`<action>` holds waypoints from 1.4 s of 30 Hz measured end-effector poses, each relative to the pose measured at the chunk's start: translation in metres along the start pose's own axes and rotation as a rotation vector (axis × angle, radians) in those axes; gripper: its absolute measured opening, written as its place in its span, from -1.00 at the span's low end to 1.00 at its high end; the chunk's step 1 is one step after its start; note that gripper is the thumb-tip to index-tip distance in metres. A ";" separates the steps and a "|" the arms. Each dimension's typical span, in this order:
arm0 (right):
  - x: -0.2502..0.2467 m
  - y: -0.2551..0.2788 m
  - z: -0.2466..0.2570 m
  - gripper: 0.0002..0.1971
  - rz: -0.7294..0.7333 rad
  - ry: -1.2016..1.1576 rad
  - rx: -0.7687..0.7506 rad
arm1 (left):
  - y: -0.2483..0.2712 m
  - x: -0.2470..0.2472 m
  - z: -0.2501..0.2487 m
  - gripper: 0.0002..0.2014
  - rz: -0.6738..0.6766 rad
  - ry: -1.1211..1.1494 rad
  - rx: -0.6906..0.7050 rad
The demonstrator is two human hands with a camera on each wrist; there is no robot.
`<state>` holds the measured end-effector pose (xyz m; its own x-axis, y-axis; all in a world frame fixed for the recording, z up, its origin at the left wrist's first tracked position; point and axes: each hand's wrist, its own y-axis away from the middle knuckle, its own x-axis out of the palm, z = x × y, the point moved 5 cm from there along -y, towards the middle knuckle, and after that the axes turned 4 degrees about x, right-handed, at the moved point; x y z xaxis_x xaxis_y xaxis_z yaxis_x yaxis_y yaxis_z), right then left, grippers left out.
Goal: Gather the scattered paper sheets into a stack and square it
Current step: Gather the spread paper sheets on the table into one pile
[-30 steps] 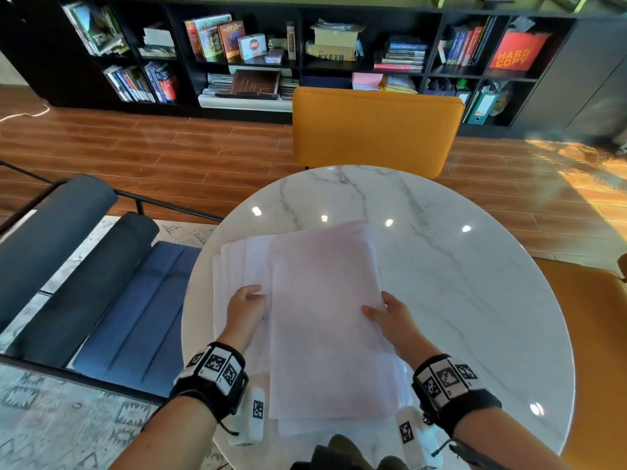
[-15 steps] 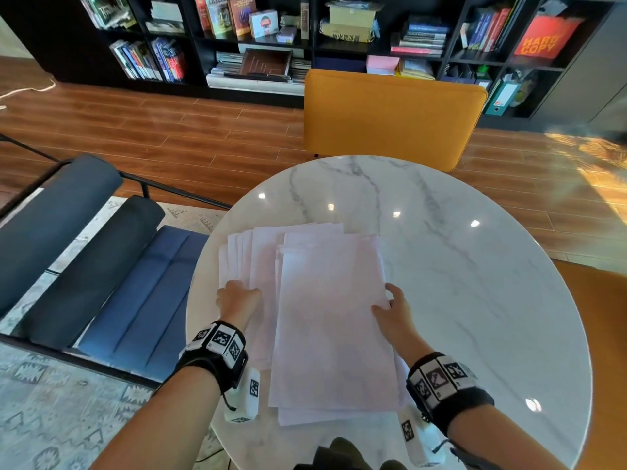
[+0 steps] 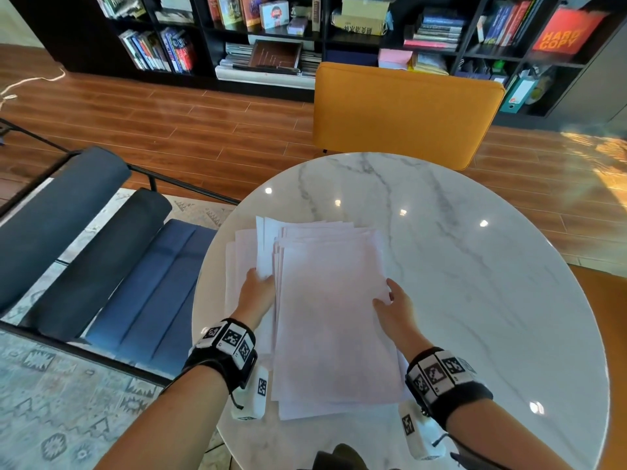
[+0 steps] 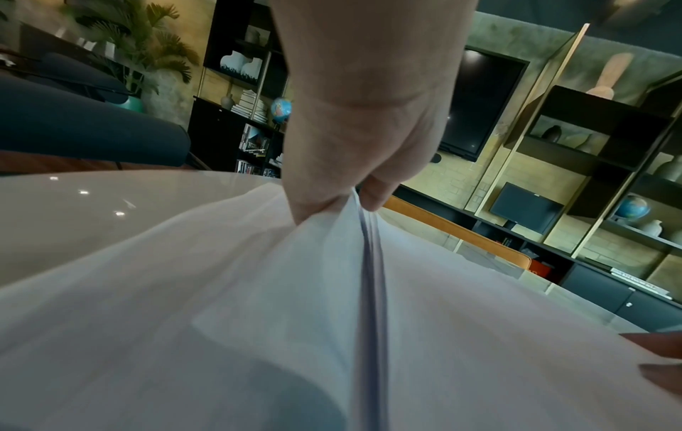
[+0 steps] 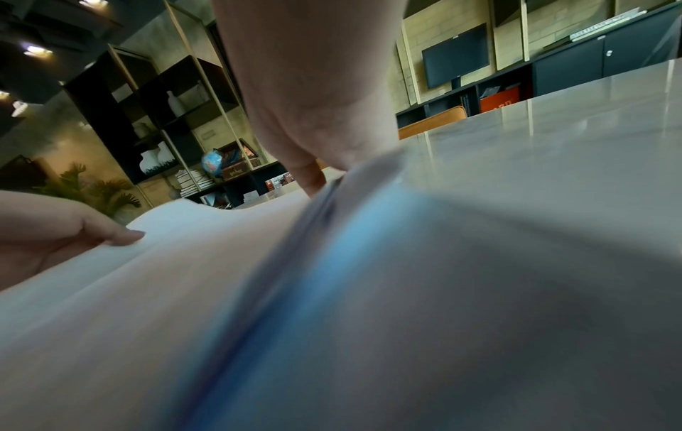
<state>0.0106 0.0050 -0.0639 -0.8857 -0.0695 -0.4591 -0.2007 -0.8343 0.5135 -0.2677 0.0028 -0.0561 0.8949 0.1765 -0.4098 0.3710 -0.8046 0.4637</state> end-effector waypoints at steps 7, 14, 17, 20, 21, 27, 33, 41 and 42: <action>0.014 -0.003 0.009 -0.43 0.122 0.099 -0.044 | 0.005 0.005 -0.002 -0.64 0.047 0.032 0.037; 0.014 0.002 0.010 -0.52 0.161 0.130 -0.075 | 0.015 -0.009 -0.001 -0.74 0.090 0.024 0.133; 0.014 0.007 0.011 -0.51 0.174 0.135 -0.084 | 0.022 -0.015 -0.002 -0.75 0.077 0.080 0.198; 0.015 0.007 0.009 -0.50 0.182 0.111 -0.055 | 0.032 -0.013 -0.004 -0.69 0.095 0.137 0.223; 0.015 0.007 0.008 -0.50 0.186 0.107 -0.050 | 0.034 -0.012 -0.004 -0.68 0.093 0.151 0.226; 0.007 0.007 0.005 -0.49 0.070 0.113 -0.089 | 0.040 -0.016 -0.002 -0.65 0.090 0.246 0.237; 0.010 0.019 0.005 -0.45 0.189 -0.256 -0.032 | 0.037 -0.022 0.016 -0.66 0.110 0.413 0.106; 0.048 0.023 0.008 -0.42 0.189 -0.090 0.015 | 0.033 -0.037 0.029 -0.81 0.001 0.111 0.104; 0.050 0.024 0.012 -0.48 0.176 0.018 -0.008 | 0.033 -0.040 0.030 -0.90 -0.045 0.051 0.104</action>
<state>-0.0438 -0.0122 -0.0663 -0.8993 -0.2245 -0.3753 -0.0397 -0.8127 0.5813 -0.2982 -0.0477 -0.0479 0.8903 0.2399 -0.3869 0.3855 -0.8494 0.3603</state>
